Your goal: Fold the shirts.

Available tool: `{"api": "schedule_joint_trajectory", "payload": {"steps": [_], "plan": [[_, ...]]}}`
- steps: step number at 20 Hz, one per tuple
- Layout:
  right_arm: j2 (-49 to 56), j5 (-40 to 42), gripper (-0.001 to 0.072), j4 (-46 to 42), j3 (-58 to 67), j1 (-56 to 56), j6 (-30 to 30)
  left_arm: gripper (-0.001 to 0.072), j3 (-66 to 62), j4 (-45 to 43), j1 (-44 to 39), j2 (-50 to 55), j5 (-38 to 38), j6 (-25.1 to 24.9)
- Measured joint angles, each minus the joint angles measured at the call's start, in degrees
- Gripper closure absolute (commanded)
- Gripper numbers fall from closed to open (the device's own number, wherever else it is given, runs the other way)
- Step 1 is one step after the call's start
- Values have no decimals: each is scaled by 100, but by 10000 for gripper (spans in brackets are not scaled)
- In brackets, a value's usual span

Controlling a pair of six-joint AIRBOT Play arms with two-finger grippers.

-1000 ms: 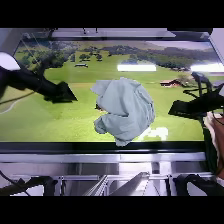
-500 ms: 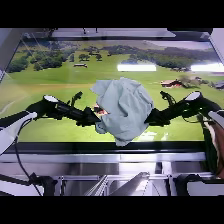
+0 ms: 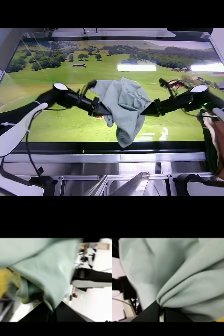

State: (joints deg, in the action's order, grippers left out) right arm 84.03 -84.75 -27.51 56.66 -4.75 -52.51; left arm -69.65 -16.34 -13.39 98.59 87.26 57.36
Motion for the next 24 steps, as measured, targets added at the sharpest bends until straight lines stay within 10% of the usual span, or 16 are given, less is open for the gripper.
{"api": "schedule_joint_trajectory", "payload": {"steps": [7, 11, 16, 17, 18, 19, 24], "plan": [[-3464, -291, 687, 407, 1663, -310, -87, 683, -1552, 2212, 835, -2940, 540, -52], [-4822, 1425, 687, -26, 2157, -361, 227, 683, -2026, 1215, 1963, -4699, -540, 175], [-3685, 1954, 685, 229, 2291, -118, 332, 683, -809, 144, 2826, -5257, -1128, 649], [-3191, 1958, 545, 275, 2297, 33, 334, 591, -428, 52, 2811, -5134, -1228, 647], [-2649, 1998, 223, 295, 2304, 208, 339, 325, -9, -26, 2756, -4929, -1379, 601], [-2039, 2068, 195, 317, 2312, 404, 358, 53, 391, -122, 2686, -4666, -1565, 549], [621, 2439, 198, 514, 2494, 999, 398, -3, 1399, -190, 2667, -2931, -2146, 146]]}}
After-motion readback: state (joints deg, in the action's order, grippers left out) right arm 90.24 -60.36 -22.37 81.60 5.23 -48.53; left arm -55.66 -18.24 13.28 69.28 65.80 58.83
